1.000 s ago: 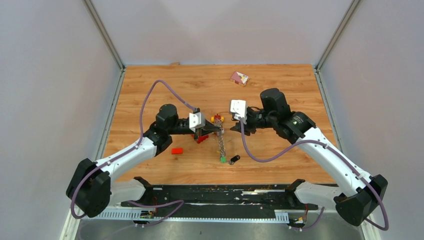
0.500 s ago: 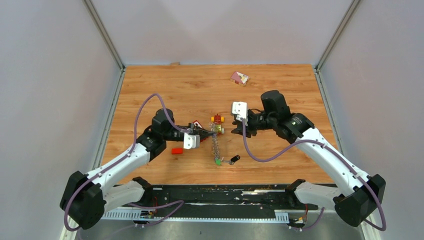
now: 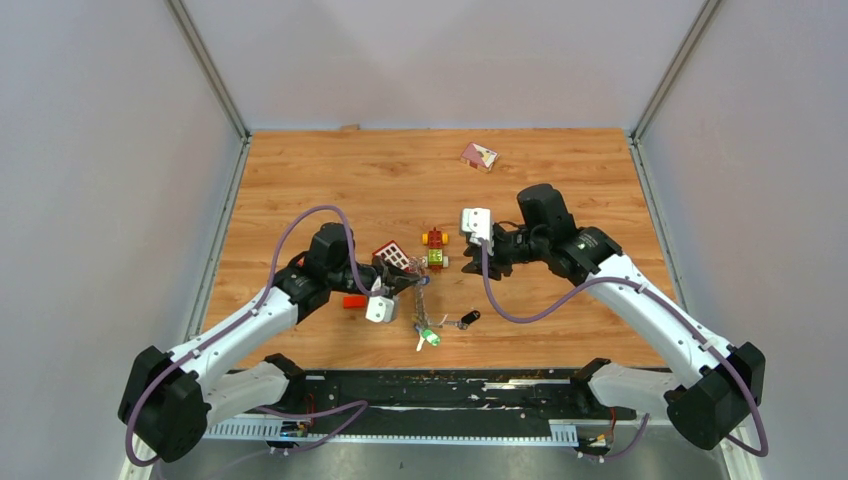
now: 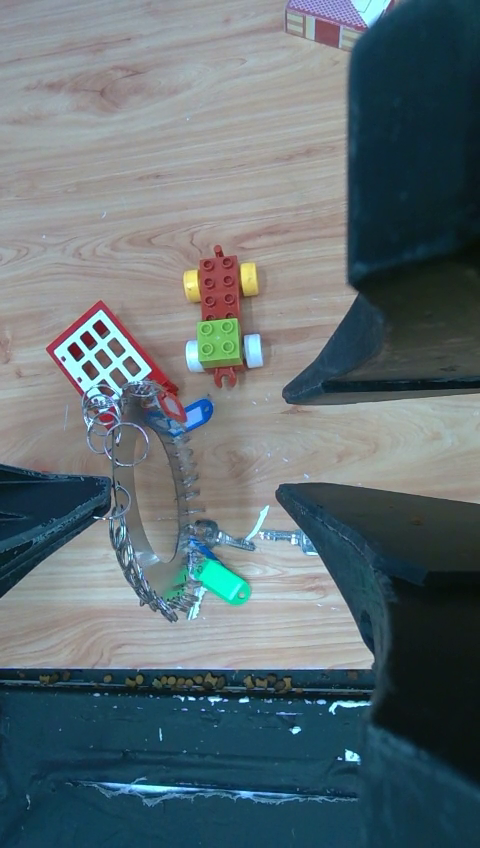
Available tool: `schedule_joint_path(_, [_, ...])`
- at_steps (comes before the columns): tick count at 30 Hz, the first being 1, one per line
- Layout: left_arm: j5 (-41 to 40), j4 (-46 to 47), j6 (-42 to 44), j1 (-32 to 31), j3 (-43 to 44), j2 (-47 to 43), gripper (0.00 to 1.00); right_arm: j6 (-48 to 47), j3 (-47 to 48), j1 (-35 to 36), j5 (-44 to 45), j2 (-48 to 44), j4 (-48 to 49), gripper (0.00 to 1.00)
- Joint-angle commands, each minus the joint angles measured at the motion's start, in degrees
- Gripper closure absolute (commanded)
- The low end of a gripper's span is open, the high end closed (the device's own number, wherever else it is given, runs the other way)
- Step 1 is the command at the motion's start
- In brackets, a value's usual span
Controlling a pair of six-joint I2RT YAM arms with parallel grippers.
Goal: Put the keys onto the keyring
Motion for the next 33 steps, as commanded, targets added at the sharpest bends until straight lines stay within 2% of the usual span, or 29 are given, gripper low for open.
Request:
schedule_joint_path(1, [0.79, -0.26, 4.67, 0.21, 2.23, -1.32, 1.00, -0.78, -0.08, -0.36, -1.91, 0.12, 1.27, 0.65])
schedule_joint_path(10, [0.65, -2.34, 7.28, 0.18, 2.63, -1.27, 1.00, -0.86, -0.29, -0.36, -1.88, 0.39, 1.27, 0.65])
schedule_joint_path(16, [0.56, -2.05, 5.16, 0.18, 3.14, -1.00, 1.00, -0.84, -0.35, -0.45, -1.90, 0.56, 1.32, 0.65])
schedule_joint_path(22, [0.10, 5.71, -9.11, 0.21, 2.78, -0.47, 1.00, -0.48, -0.39, -0.59, -1.37, 0.41, 1.57, 0.65])
schedule_joint_path(30, [-5.23, 20.34, -37.50, 0.51, 2.22, -0.02, 1.00, 1.85, -0.26, -4.36, -1.90, 0.21, 1.40, 0.64])
schedule_joint_path(33, [-7.08, 21.46, -47.18, 0.57, 2.82, -0.22, 1.00, 1.04, -0.44, -4.55, -1.05, 0.34, -0.64, 0.63])
